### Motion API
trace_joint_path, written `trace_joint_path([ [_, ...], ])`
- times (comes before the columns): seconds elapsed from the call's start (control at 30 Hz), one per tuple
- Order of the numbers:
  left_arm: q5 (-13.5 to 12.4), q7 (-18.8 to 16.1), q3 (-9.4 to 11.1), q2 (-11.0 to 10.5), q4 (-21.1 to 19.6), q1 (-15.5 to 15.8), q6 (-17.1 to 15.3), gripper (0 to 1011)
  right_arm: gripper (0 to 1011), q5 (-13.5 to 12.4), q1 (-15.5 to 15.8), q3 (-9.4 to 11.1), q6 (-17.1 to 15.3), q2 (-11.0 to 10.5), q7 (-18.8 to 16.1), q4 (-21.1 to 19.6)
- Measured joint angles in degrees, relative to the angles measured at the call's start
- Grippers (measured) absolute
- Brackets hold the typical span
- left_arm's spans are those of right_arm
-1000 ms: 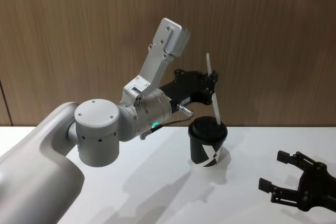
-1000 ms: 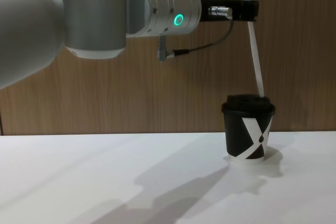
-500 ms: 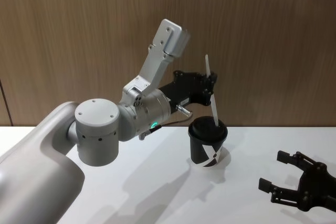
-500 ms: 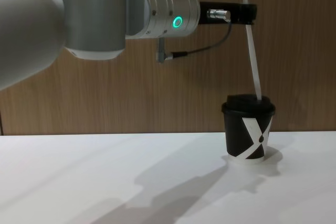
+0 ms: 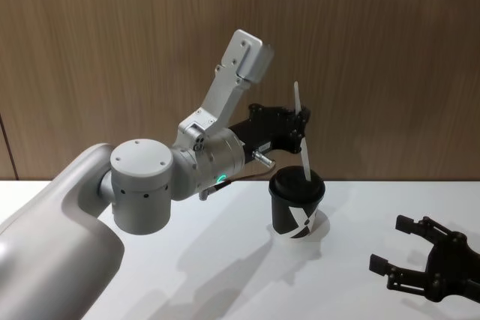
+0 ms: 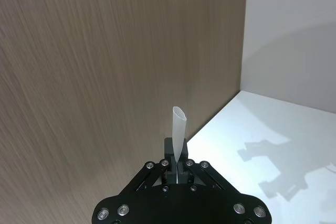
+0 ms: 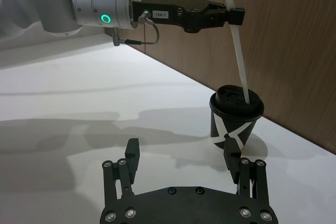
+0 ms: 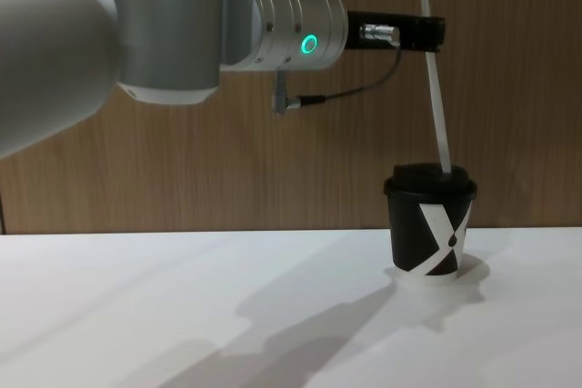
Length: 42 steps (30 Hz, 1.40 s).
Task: Pick up the straw with one hand, pass it to the other hand, and insert it into the cup.
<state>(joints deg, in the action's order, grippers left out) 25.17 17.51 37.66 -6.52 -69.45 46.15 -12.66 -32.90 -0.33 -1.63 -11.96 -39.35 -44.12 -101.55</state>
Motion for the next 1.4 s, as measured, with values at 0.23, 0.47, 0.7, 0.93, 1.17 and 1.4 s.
trace_joint_path([
  [0.23, -0.22, 0.33, 0.03, 0.34, 0.74, 0.29, -0.12, 57, 1001, 0.00, 0.00, 0.00, 0.00, 0.00, 0.00, 0.00],
  [0.47, -0.39, 0.53, 0.07, 0.56, 1.19, 0.50, -0.18, 229, 1001, 0.00, 0.00, 0.00, 0.00, 0.00, 0.00, 0.00],
  [0.7, -0.46, 0.64, 0.11, 0.66, 1.41, 0.58, -0.22, 470, 1001, 0.00, 0.00, 0.00, 0.00, 0.00, 0.00, 0.00],
  [0.93, -0.50, 0.69, 0.11, 0.71, 1.54, 0.62, -0.25, 668, 1001, 0.00, 0.00, 0.00, 0.00, 0.00, 0.00, 0.00],
  [1.17, -0.54, 0.75, 0.01, 0.51, 1.18, 0.29, -0.22, 878, 1001, -0.03, -0.11, -0.05, 0.00, 0.00, 0.01, 0.00],
  [1.4, -0.50, 1.46, -0.42, -0.77, -0.90, -1.59, 0.73, 1003, 1001, -0.18, -1.39, -0.54, -0.01, 0.37, 0.41, -0.16],
])
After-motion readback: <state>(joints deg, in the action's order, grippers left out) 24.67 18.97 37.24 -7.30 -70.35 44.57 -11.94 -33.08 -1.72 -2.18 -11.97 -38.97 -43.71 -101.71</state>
